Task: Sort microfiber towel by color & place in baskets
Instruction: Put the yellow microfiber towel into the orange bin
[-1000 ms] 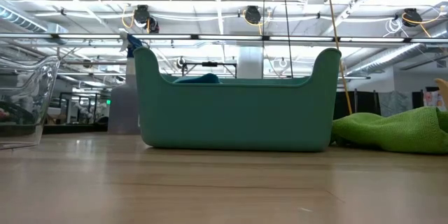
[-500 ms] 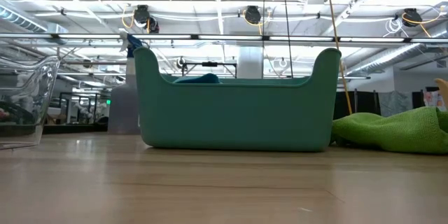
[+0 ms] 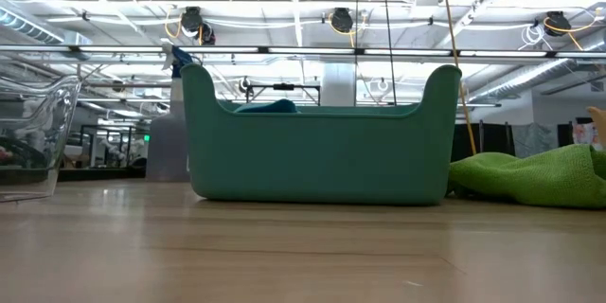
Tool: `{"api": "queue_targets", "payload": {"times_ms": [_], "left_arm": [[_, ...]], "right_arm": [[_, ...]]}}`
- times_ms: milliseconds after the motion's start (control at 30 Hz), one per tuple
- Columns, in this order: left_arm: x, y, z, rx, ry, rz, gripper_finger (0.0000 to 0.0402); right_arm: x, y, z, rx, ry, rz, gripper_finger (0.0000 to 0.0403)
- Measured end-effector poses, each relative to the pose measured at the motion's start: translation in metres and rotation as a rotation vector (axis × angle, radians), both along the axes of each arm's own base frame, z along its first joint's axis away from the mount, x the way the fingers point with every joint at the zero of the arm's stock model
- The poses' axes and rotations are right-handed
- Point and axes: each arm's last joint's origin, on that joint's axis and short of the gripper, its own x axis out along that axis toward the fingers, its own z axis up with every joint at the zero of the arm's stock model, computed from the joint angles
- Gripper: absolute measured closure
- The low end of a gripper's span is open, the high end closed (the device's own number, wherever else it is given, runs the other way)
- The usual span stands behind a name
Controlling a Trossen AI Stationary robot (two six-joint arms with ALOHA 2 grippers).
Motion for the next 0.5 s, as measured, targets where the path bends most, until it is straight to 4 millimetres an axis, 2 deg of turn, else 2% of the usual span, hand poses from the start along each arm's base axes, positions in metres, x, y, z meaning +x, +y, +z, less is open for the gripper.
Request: {"api": "queue_targets", "payload": {"times_ms": [333, 500], "left_arm": [[0.0, 0.0, 0.0, -0.006, 0.001, 0.0, 0.0047], [0.0, 0.0, 0.0, -0.006, 0.002, 0.001, 0.0047]], "right_arm": [[-0.022, -0.006, 0.056, -0.042, -0.063, -0.103, 0.0265], [-0.03, -0.001, 0.073, -0.011, -0.141, -0.073, 0.0233]]}}
